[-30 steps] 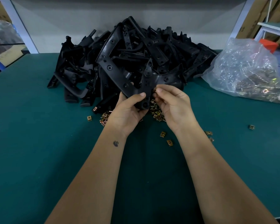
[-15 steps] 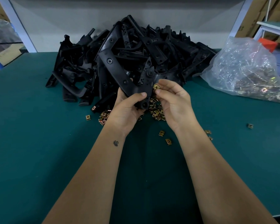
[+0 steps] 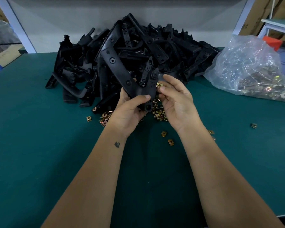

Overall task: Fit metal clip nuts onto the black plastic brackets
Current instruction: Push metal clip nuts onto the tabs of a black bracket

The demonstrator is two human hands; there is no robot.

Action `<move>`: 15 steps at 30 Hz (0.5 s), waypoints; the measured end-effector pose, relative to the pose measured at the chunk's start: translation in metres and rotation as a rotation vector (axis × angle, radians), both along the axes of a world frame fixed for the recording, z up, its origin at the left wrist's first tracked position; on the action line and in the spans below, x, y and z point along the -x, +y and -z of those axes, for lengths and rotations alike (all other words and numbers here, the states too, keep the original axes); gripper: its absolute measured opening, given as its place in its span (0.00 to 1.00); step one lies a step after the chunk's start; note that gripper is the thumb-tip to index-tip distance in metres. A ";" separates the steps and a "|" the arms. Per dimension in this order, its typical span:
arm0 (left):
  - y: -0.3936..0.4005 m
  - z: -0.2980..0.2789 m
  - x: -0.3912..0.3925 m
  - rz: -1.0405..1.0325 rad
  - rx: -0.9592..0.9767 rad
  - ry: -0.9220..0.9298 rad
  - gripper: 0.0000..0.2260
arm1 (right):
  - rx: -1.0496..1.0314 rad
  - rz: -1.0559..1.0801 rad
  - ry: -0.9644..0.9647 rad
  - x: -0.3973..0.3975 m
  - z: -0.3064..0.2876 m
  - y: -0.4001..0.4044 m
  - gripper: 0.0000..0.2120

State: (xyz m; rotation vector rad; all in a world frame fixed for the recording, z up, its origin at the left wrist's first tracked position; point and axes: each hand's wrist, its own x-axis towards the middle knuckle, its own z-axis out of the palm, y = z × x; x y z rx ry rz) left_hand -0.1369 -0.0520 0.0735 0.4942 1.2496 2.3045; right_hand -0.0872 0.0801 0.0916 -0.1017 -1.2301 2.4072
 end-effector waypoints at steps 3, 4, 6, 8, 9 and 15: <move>0.000 0.000 0.000 0.008 -0.006 -0.004 0.25 | 0.043 -0.024 0.008 0.000 0.000 -0.001 0.11; 0.000 0.000 0.001 0.008 -0.010 -0.007 0.26 | 0.046 -0.028 0.007 0.000 0.000 -0.001 0.11; 0.000 -0.001 0.001 0.007 -0.016 -0.011 0.26 | 0.042 -0.028 0.002 0.000 0.000 -0.001 0.11; -0.001 0.000 0.002 0.009 -0.019 -0.008 0.26 | 0.035 -0.021 -0.008 0.001 0.001 -0.001 0.12; -0.001 0.000 0.002 0.012 -0.016 0.001 0.25 | 0.026 -0.017 -0.018 0.001 0.001 -0.002 0.12; 0.000 -0.001 0.001 0.004 0.000 0.017 0.26 | -0.034 -0.016 -0.064 0.001 0.001 -0.004 0.14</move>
